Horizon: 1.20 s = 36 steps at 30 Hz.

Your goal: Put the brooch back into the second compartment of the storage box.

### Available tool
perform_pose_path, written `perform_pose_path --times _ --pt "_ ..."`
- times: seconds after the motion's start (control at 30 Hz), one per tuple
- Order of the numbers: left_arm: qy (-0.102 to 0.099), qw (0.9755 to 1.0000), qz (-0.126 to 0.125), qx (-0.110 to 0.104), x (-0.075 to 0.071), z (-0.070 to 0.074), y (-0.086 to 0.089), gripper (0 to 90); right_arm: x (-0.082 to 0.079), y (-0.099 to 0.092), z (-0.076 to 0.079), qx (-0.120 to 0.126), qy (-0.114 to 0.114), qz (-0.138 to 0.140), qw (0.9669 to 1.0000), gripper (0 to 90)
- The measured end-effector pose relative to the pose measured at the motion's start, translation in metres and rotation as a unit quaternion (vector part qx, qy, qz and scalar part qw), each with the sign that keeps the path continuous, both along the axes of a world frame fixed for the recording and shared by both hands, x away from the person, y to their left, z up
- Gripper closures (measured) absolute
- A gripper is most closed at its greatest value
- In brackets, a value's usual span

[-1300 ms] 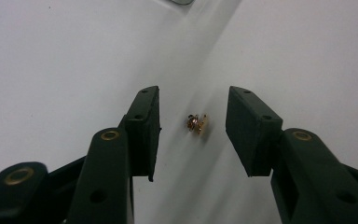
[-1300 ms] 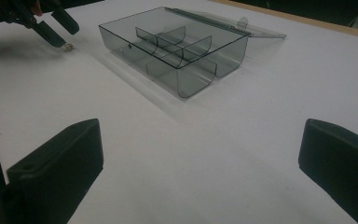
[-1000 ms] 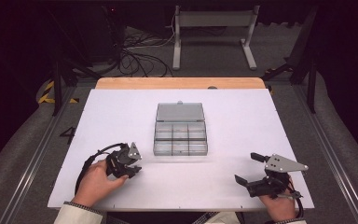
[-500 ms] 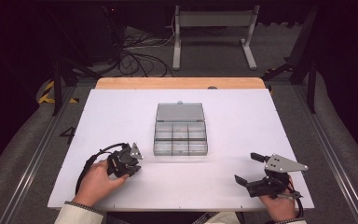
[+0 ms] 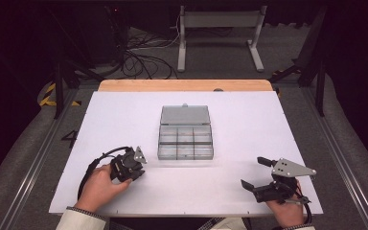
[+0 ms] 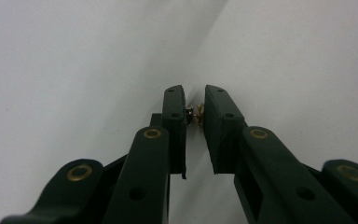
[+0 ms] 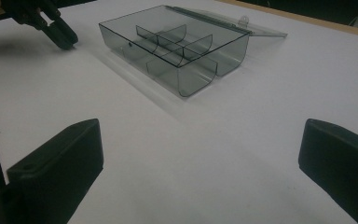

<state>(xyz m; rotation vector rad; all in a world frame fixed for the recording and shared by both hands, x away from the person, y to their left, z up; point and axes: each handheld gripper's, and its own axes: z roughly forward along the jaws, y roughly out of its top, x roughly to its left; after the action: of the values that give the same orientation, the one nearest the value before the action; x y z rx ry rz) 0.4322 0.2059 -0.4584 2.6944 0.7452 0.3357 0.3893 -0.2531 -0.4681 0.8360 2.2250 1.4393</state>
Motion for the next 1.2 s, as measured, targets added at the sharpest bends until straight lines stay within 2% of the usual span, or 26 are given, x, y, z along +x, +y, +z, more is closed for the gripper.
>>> perform_pose_path --times 0.17,0.47,0.53,0.6,0.7,0.83,1.07,1.2 --pt "-0.006 0.9999 -0.001 -0.014 -0.002 0.006 0.001 78.7 0.0 0.0 0.0 0.001 0.001 -0.001 1.0 0.7" --pt "-0.013 0.9997 0.0 -0.022 -0.004 0.011 0.002 78.7 0.001 0.0 0.0 0.001 0.002 -0.002 1.0 0.7" --pt "-0.014 0.9992 -0.001 -0.036 -0.005 0.013 0.003 78.7 0.001 0.0 -0.001 0.0 0.002 -0.002 1.0 0.7" --pt "-0.015 0.998 -0.003 -0.061 -0.006 0.018 0.005 78.7 0.001 0.001 0.0 0.0 0.002 -0.002 1.0 0.7" --pt "-0.024 0.9961 -0.002 -0.086 -0.009 0.025 0.006 78.7 0.0 0.0 0.0 0.001 0.002 -0.002 1.0 0.7" --pt "-0.032 0.9939 0.002 -0.105 -0.01 0.03 0.008 78.7 0.001 0.001 0.0 0.0 0.002 -0.002 1.0 0.7" --pt "-0.036 0.9893 0.012 -0.141 -0.009 0.037 0.013 78.7 0.001 0.0 0.0 0.0 0.002 -0.002 1.0 0.7" --pt "-0.04 0.9859 0.017 -0.162 -0.008 0.042 0.014 78.7 0.001 0.001 0.0 -0.001 0.001 -0.002 1.0 0.7"
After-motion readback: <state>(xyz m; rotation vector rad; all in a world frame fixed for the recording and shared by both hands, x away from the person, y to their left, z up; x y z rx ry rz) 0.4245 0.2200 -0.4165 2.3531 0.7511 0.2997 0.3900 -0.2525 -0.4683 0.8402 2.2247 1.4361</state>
